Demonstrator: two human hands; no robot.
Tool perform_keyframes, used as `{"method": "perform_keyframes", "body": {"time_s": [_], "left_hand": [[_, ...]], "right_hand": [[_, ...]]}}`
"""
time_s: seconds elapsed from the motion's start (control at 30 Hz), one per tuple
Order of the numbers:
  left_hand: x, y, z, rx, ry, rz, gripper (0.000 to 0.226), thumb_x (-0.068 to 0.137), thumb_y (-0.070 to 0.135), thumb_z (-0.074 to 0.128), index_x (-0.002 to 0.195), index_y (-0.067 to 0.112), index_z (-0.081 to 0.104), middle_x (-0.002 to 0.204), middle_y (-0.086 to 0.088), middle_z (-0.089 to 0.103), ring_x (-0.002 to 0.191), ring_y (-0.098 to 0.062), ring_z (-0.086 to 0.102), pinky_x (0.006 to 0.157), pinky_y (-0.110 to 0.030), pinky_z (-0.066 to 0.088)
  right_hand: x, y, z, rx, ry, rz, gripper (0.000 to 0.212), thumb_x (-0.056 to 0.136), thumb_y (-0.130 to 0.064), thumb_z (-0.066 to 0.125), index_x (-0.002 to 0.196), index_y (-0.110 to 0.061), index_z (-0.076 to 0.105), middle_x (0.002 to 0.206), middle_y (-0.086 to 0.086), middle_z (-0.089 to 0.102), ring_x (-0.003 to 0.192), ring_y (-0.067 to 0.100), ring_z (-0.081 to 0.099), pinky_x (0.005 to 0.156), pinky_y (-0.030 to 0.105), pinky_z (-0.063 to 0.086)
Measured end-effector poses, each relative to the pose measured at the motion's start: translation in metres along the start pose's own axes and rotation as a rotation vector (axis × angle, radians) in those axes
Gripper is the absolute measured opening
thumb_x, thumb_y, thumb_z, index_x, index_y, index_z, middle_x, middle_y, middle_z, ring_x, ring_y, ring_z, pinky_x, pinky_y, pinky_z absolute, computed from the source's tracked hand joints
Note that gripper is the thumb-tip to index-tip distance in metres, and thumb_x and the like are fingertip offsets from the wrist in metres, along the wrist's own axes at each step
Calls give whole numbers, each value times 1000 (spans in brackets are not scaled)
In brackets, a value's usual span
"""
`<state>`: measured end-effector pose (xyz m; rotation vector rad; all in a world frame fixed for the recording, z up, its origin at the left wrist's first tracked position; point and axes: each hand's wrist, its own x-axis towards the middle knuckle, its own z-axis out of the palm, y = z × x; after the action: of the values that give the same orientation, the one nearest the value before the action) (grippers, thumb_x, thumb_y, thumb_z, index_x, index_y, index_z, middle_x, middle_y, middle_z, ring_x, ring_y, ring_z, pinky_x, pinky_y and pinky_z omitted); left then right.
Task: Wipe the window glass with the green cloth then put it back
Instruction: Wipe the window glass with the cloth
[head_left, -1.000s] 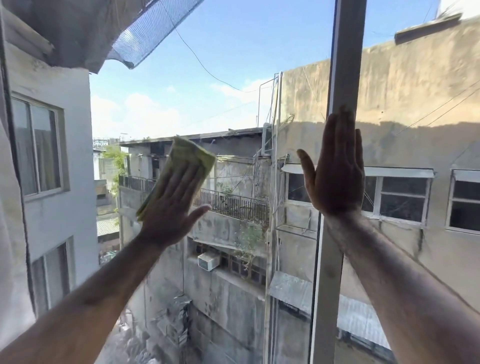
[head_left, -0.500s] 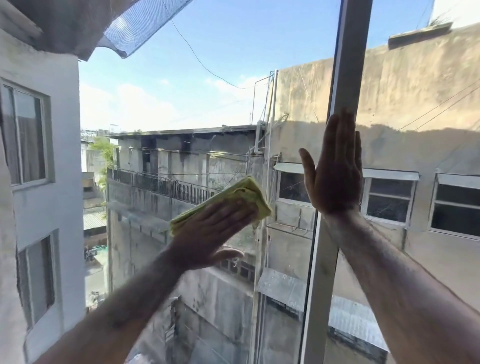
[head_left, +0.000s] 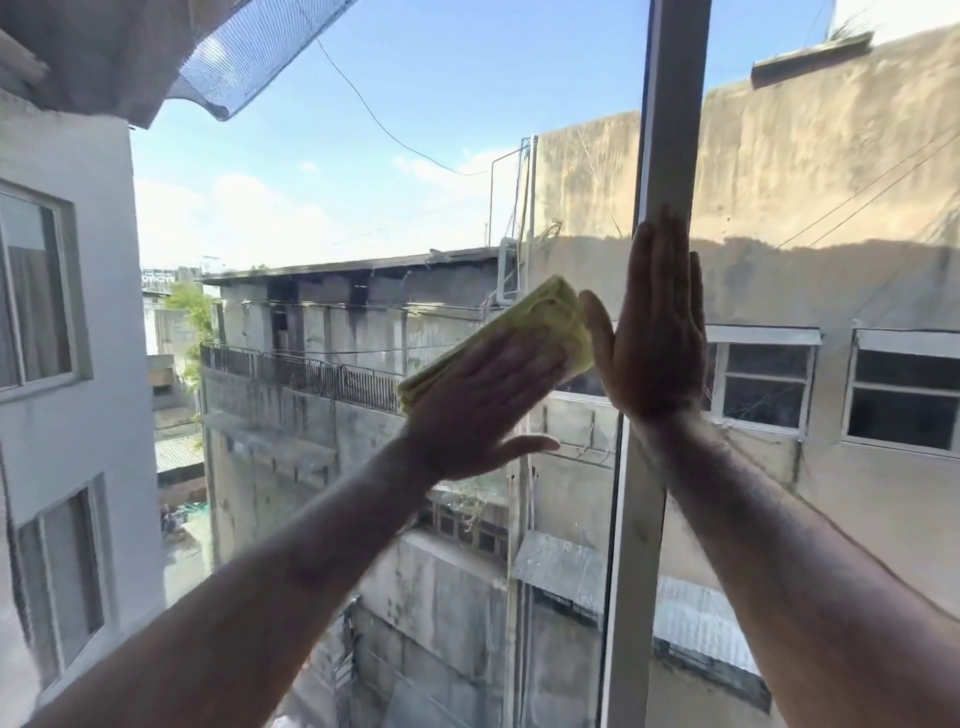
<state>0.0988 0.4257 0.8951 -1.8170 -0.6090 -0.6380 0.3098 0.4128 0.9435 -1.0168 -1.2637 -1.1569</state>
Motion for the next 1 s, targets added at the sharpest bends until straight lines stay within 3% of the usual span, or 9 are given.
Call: {"method": "perform_keyframes", "body": {"time_s": [0.1, 0.23, 0.37, 0.43, 0.5, 0.67, 0.77, 0.87, 1.0], "left_hand": [[-73, 3, 4, -10, -80, 33, 80, 104, 64, 42, 162, 11, 32, 172, -12, 26, 161, -28, 24, 130, -54, 27], [-162, -29, -12, -12, -55, -408, 70, 109, 53, 32, 159, 4, 36, 169, -19, 32, 160, -34, 26, 123, -64, 33], [-102, -64, -30, -76, 33, -743, 78, 107, 59, 15, 164, 6, 19, 173, -16, 20, 163, -33, 14, 134, -54, 13], [-46, -73, -35, -80, 86, -791, 79, 106, 61, 13, 165, 9, 15, 175, -13, 17, 163, -30, 11, 134, -51, 12], [-1, -65, -31, -29, 81, -667, 77, 106, 60, 20, 166, 11, 16, 175, -12, 17, 164, -29, 12, 133, -53, 14], [-17, -3, 0, -3, -51, 9, 83, 104, 68, 35, 165, 13, 23, 174, -11, 22, 163, -29, 16, 131, -54, 22], [-92, -7, 6, 7, -89, 33, 81, 104, 65, 43, 164, 14, 27, 174, -9, 25, 162, -26, 21, 128, -55, 31], [-145, -33, -4, 50, -75, -192, 76, 106, 60, 39, 163, 10, 29, 172, -14, 29, 161, -30, 24, 123, -60, 35], [-91, -77, -28, -89, 96, -844, 81, 106, 62, 11, 165, 8, 17, 174, -14, 17, 164, -30, 10, 134, -54, 13]], "right_hand": [[0, 1, 1, 0, 1, 1, 80, 113, -55, 31, 163, 7, 24, 173, 27, 22, 164, 37, 21, 134, 50, 24], [-1, 3, 6, -1, 13, 10, 79, 113, -54, 33, 165, 5, 22, 174, 25, 21, 164, 35, 20, 136, 47, 21], [-2, 4, 8, -4, 25, 1, 78, 113, -52, 36, 164, 5, 23, 174, 25, 21, 164, 36, 21, 135, 48, 22], [-2, 4, 7, 2, 20, 7, 78, 113, -53, 35, 165, 5, 23, 174, 25, 21, 164, 35, 20, 135, 47, 22], [-2, 3, 6, 11, 19, 5, 78, 113, -53, 34, 164, 5, 23, 174, 25, 21, 164, 35, 20, 135, 48, 22], [-1, 1, 2, -2, 8, 8, 77, 114, -53, 33, 164, 5, 24, 174, 25, 22, 164, 36, 21, 134, 50, 25], [-1, 1, 1, 14, -6, 14, 78, 114, -54, 30, 165, 5, 22, 174, 24, 20, 164, 36, 20, 134, 50, 25], [-1, 0, 2, 12, -8, 15, 79, 114, -54, 30, 165, 5, 22, 174, 25, 20, 164, 36, 20, 134, 50, 25], [-2, 1, 3, 3, -16, 13, 79, 114, -55, 30, 165, 5, 21, 175, 24, 19, 165, 35, 18, 134, 50, 24]]}}
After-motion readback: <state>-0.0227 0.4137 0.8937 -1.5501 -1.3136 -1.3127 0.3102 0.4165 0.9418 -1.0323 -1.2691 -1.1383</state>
